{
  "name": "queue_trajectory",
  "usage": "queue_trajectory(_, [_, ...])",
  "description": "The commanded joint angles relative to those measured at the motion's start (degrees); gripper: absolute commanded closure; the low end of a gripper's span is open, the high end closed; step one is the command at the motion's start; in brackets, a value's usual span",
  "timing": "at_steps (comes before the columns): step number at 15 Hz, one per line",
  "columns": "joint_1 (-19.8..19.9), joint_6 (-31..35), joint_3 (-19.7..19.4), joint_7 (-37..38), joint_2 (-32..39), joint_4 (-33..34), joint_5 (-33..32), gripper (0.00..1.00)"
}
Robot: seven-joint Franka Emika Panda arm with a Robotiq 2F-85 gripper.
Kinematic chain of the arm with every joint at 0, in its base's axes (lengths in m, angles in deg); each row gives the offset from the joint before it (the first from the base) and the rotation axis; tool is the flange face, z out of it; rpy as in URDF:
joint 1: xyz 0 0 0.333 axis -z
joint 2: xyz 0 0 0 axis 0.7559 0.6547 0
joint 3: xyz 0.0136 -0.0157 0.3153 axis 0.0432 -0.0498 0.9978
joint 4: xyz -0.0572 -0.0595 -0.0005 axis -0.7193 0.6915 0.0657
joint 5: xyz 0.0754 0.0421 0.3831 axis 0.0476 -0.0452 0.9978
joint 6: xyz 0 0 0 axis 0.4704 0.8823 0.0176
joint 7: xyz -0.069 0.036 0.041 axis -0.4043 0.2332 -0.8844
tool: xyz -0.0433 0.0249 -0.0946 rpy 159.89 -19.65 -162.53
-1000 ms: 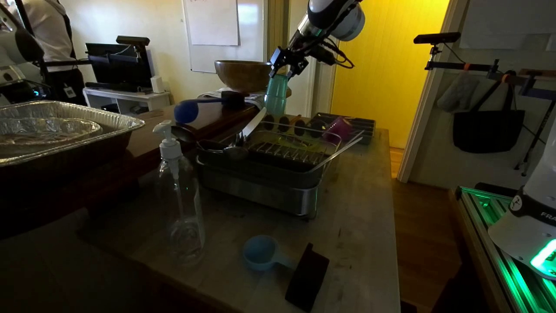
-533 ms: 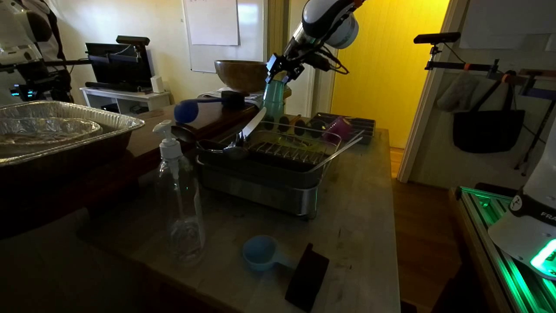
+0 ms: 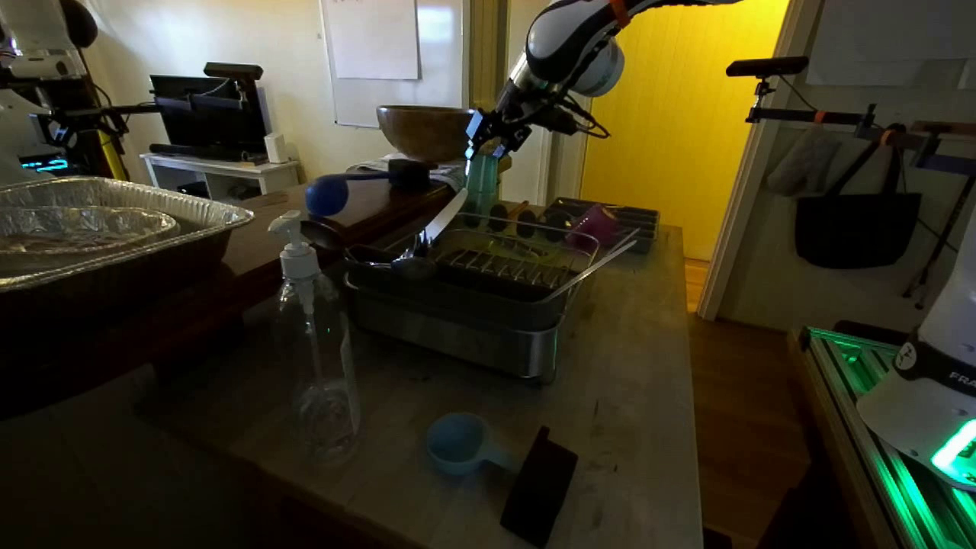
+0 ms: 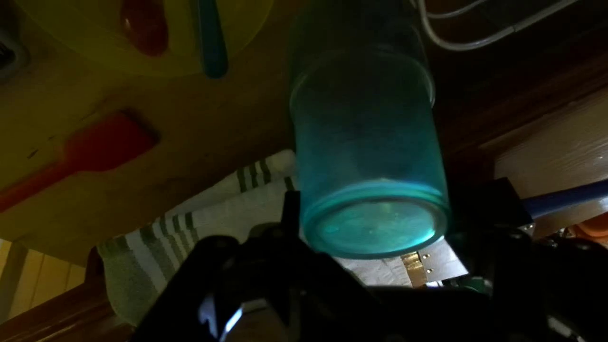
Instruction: Adjust the blue cup on the dish rack
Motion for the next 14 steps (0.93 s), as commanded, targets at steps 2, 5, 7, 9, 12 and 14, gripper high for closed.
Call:
queue_trajectory(2, [0.0, 0.6, 0.0, 0.5, 0.8, -0.8, -2.1, 0.51])
queue_trajectory(5, [-0.1, 0.5, 0.1, 0.5, 1.0, -1.1, -2.7, 0.51])
queue_trajectory(7, [-0.1, 0.5, 0.1, 0.6, 1.0, -1.3, -3.0, 0.51])
queue_trajectory(9, [-0.2, 0.5, 0.0, 0.7, 1.0, -1.6, -3.6, 0.39])
queue_trajectory(12, [-0.3, 0.5, -0.1, 0.8, 0.8, -1.7, -4.0, 0.00])
queue_trajectory(14, [-0.3, 0.3, 0.0, 0.9, 0.6, -1.7, -4.0, 0.00])
